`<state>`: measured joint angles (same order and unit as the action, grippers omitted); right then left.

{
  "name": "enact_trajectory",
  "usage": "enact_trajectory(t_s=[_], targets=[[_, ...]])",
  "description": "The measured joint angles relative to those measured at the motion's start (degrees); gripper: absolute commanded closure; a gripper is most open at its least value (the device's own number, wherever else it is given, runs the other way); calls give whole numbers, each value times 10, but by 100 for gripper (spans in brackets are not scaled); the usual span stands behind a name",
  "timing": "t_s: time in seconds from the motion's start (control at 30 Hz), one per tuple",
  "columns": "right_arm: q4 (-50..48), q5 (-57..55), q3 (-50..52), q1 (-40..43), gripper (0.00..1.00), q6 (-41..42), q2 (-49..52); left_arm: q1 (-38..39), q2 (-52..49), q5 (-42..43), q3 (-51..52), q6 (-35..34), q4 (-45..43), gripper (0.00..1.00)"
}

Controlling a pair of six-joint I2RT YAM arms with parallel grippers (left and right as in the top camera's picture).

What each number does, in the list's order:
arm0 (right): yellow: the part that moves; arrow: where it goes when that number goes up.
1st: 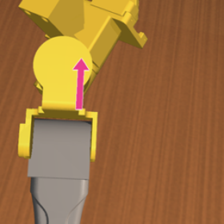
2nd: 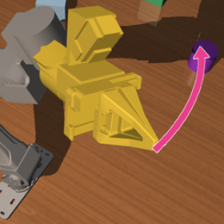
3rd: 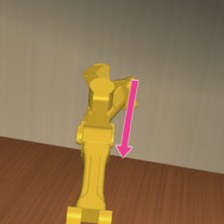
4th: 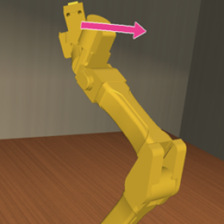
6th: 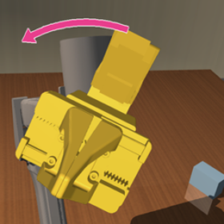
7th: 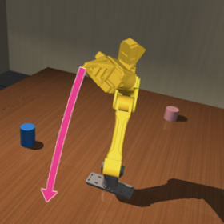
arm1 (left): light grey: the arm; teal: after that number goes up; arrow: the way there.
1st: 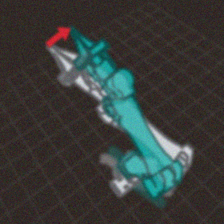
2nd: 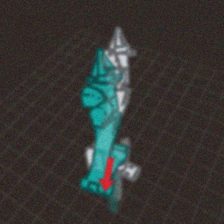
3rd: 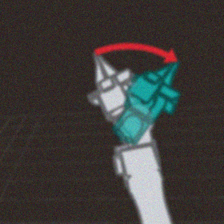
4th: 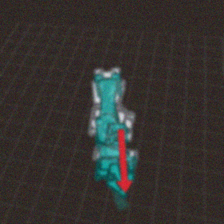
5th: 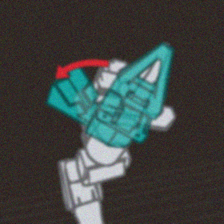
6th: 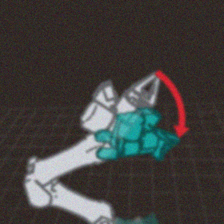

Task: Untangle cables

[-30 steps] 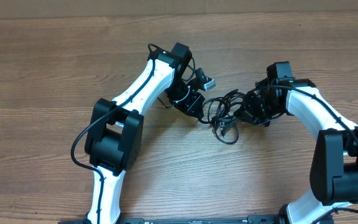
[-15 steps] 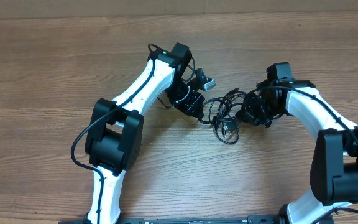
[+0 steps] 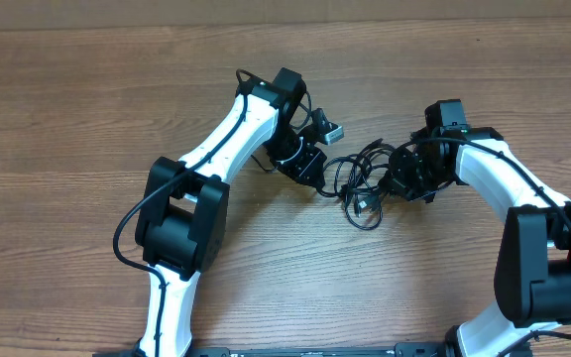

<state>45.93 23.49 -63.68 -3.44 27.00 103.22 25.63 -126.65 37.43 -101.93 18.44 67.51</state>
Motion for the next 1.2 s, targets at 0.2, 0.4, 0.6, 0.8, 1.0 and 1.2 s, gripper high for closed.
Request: enact_trajectory(t_s=[0.2,0.4,0.6,0.8,1.0,1.2], targets=[[0,-9,0,0,96,6,0,0,0,0,0,0,0,96],[0,-21,0,0,96,23,0,0,0,0,0,0,-1,96],[-3,-28,1,0,96,30,0,0,0,0,0,0,-3,96],[-47,-31,32,0,96,56,-4,0,0,0,0,0,-3,96],[-115,-35,90,0,96,105,-10,0,0,0,0,0,-4,96],[-118,-35,94,0,96,123,-10,0,0,-1,0,0,-7,96]])
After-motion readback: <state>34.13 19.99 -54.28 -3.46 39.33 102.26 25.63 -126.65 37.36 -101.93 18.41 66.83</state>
